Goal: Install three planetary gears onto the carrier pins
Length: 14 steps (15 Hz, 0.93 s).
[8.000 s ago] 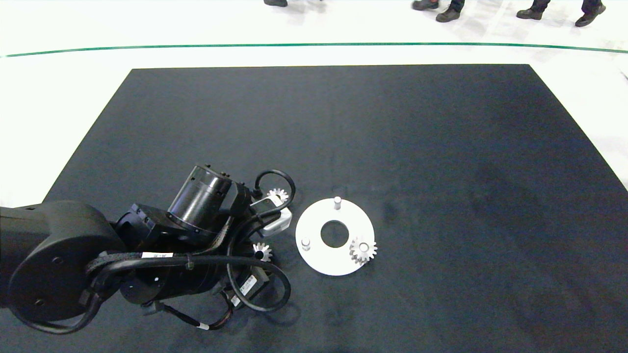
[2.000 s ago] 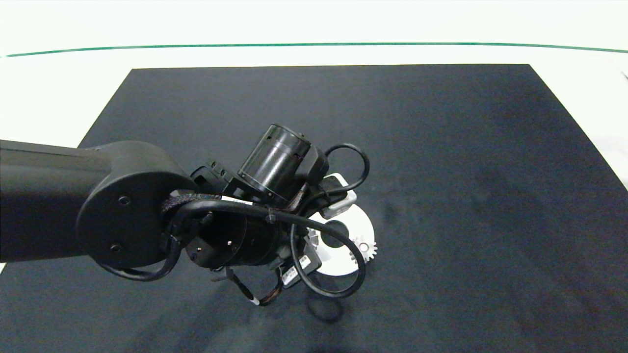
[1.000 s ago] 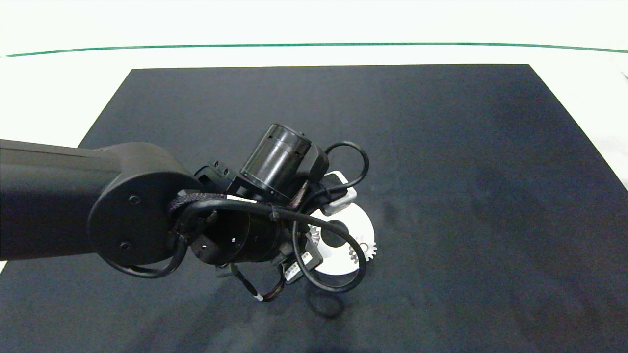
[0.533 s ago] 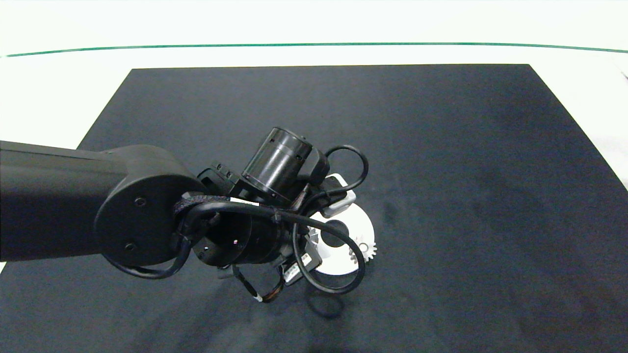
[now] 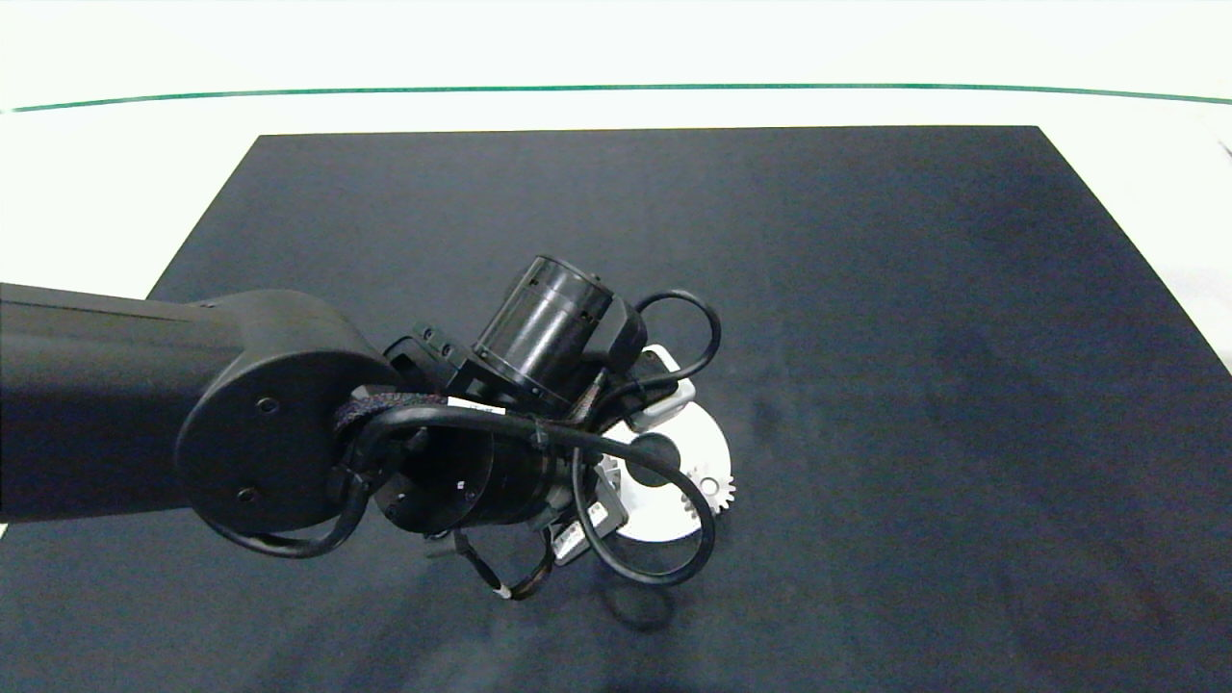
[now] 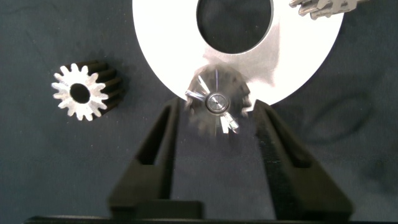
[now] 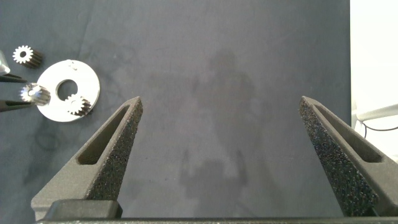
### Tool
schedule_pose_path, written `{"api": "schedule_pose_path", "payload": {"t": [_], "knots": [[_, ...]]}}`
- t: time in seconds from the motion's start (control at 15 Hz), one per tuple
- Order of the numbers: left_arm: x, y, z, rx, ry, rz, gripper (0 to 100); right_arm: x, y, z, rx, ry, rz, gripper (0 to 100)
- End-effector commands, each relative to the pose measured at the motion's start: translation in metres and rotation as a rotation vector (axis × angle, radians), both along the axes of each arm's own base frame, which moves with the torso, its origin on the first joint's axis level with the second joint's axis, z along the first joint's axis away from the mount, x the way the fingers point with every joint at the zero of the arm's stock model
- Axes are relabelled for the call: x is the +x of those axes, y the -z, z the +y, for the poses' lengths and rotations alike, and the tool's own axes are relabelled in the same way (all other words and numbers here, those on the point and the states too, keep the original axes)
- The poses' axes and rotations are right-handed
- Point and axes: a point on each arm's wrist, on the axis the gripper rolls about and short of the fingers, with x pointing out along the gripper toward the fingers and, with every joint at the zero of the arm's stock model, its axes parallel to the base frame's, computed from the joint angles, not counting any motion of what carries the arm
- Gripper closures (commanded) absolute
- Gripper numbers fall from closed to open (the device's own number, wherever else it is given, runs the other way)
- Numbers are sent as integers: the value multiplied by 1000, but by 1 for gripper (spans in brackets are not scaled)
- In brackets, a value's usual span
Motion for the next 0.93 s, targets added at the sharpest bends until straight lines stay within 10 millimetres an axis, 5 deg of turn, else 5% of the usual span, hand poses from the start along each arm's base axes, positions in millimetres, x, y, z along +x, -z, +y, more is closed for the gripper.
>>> {"api": "schedule_pose_path", "payload": {"t": [0.07, 0.53, 0.93], "knots": [[-2, -1, 1, 1, 1, -1, 0, 0, 0, 0, -2, 1, 3, 0], [-33, -49, 47, -80, -41, -57, 0, 0, 1, 0, -3, 1, 6, 0], [-17, -66, 67, -246, -233, -74, 0, -1, 3, -1, -12, 1, 7, 0]]}}
